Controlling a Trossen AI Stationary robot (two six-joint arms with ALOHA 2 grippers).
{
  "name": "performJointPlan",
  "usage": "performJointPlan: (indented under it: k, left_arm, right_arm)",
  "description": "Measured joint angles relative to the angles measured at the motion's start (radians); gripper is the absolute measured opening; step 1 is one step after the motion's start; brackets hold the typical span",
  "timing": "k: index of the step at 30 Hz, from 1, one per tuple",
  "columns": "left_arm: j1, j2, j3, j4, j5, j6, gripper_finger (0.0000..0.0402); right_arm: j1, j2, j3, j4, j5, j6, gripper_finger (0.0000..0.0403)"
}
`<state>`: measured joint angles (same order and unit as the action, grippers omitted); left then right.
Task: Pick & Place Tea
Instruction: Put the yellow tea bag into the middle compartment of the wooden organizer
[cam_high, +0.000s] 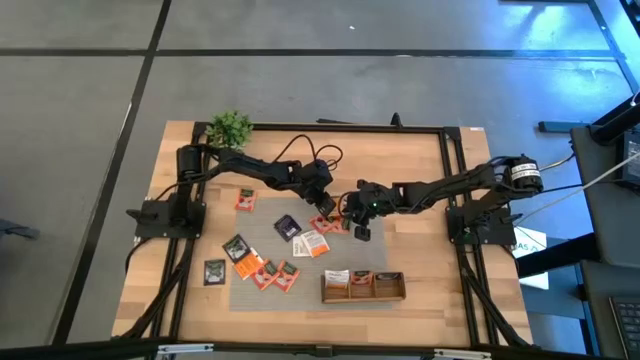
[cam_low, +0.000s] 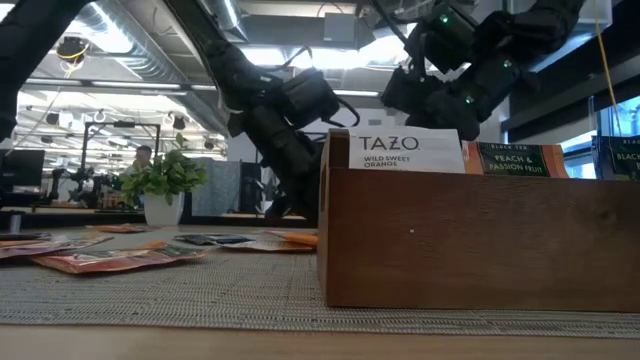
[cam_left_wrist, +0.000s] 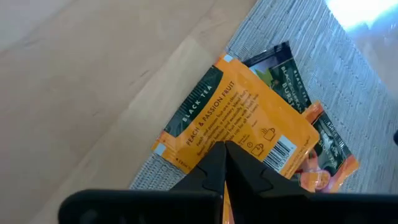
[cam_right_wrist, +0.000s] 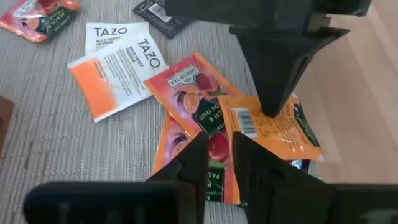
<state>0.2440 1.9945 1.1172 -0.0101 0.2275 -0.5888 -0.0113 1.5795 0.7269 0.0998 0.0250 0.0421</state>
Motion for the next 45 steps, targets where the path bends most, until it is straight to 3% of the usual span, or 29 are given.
performJointPlan:
  k: [6,9,14,21,28,45]
  left_arm:
    - [0.000,0.001,0.000,-0.003,0.021,0.000,0.0006]
    - [0.000,0.001,0.000,-0.009,0.029,0.000,0.0006]
    - [0.000,0.001,0.000,-0.011,0.034,0.000,0.0006]
    - [0.000,0.001,0.000,-0.016,0.034,0.000,0.0006]
    - [0.000,0.001,0.000,-0.016,0.035,0.000,0.0006]
    - [0.000,0.002,0.000,-0.016,0.036,0.000,0.0006]
  right_arm:
    - [-0.001,0.009,0.000,0.008,0.001,0.001,0.0142]
    - [-0.001,0.012,0.000,0.005,0.055,0.023,0.0176]
    - [0.003,0.022,0.001,0.014,0.068,-0.216,0.0211]
    - [0.031,0.081,0.001,0.018,0.161,-0.470,0.0216]
    - [0.058,0.138,0.032,0.025,0.237,-0.597,0.0216]
    - [0.063,0.168,0.045,0.068,0.299,-0.676,0.0216]
